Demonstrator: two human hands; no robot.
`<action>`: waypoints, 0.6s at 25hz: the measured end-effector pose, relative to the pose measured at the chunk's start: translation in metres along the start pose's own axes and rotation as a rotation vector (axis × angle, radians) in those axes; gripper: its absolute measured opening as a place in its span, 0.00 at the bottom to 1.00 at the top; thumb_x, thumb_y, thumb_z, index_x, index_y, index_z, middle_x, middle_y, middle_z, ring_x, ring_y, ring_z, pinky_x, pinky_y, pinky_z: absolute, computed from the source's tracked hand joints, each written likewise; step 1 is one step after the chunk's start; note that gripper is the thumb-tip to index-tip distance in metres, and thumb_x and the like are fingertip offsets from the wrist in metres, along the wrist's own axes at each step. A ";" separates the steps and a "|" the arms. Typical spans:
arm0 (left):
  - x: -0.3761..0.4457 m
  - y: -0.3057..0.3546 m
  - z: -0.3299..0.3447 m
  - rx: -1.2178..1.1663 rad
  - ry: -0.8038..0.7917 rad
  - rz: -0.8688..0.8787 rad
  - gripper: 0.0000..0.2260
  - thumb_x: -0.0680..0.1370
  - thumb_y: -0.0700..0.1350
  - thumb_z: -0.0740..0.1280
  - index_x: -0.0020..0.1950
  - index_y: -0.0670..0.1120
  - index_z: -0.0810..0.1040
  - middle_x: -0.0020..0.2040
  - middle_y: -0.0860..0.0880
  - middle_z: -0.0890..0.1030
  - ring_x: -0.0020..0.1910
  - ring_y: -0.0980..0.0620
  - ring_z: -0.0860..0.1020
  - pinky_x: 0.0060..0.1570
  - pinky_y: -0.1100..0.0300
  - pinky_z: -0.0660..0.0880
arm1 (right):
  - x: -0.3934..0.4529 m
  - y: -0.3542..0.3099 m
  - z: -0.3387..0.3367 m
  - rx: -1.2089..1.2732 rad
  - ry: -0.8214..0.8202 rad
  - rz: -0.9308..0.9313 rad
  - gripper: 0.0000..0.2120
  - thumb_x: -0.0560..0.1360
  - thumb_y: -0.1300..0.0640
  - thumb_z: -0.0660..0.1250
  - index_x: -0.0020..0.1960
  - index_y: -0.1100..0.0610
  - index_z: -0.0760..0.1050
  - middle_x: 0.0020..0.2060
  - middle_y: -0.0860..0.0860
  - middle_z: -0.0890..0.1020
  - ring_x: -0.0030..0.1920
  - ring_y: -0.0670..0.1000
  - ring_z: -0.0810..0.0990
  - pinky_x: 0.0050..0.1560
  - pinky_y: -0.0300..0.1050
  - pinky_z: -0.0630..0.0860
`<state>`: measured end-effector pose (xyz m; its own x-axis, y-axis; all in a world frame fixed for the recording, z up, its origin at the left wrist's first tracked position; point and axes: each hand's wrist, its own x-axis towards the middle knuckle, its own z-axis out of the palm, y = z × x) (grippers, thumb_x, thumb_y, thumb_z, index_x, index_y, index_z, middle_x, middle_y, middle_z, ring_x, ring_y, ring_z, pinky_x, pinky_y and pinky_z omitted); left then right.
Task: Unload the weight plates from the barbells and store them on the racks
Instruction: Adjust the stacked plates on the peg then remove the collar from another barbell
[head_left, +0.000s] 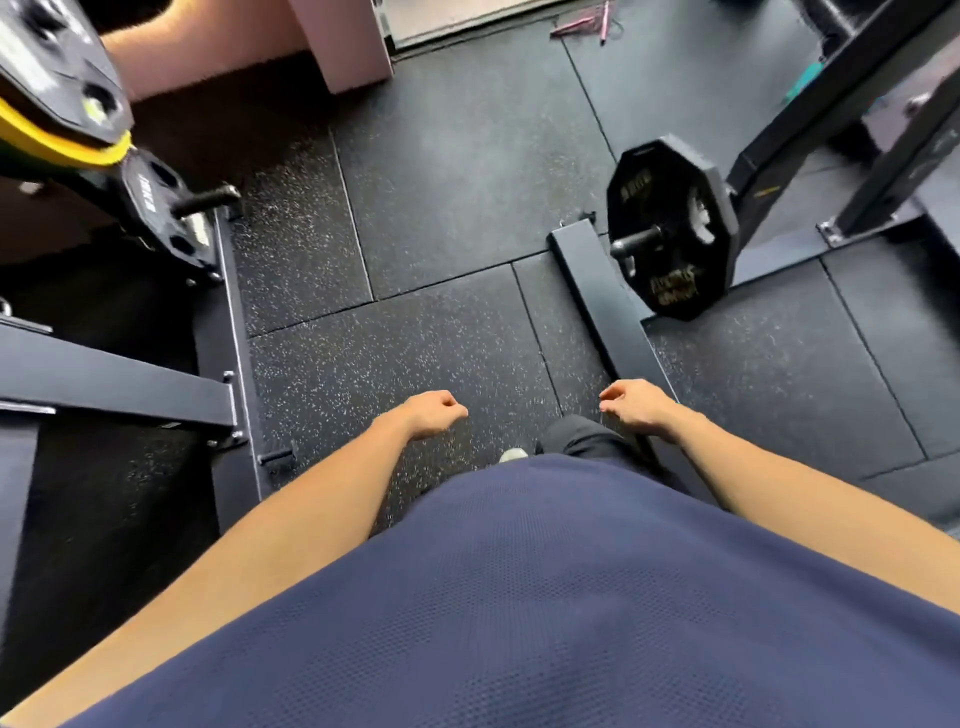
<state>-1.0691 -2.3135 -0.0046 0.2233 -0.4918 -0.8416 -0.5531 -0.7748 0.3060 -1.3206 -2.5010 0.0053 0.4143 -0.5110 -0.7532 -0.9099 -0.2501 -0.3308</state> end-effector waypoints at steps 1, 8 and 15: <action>0.009 0.006 -0.015 -0.036 0.003 -0.008 0.16 0.78 0.58 0.60 0.60 0.51 0.75 0.57 0.49 0.78 0.50 0.50 0.76 0.50 0.55 0.71 | 0.016 -0.009 -0.017 -0.007 -0.002 -0.018 0.15 0.77 0.56 0.65 0.62 0.60 0.77 0.61 0.57 0.80 0.62 0.56 0.77 0.63 0.46 0.71; 0.089 0.061 -0.126 -0.102 0.012 -0.061 0.14 0.79 0.55 0.61 0.61 0.49 0.74 0.55 0.49 0.77 0.48 0.50 0.74 0.48 0.58 0.68 | 0.147 -0.067 -0.134 -0.105 -0.028 -0.114 0.16 0.78 0.56 0.64 0.63 0.61 0.76 0.63 0.57 0.79 0.63 0.57 0.77 0.63 0.47 0.72; 0.156 0.096 -0.229 -0.292 0.163 -0.135 0.12 0.76 0.56 0.63 0.56 0.53 0.77 0.63 0.51 0.78 0.59 0.49 0.75 0.61 0.56 0.69 | 0.253 -0.139 -0.249 -0.330 -0.107 -0.202 0.16 0.78 0.58 0.63 0.62 0.64 0.77 0.62 0.59 0.79 0.59 0.57 0.78 0.54 0.45 0.74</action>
<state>-0.9035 -2.5562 -0.0047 0.4169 -0.4156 -0.8084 -0.2621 -0.9065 0.3309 -1.0846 -2.8003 0.0029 0.5640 -0.3408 -0.7522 -0.7483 -0.5961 -0.2910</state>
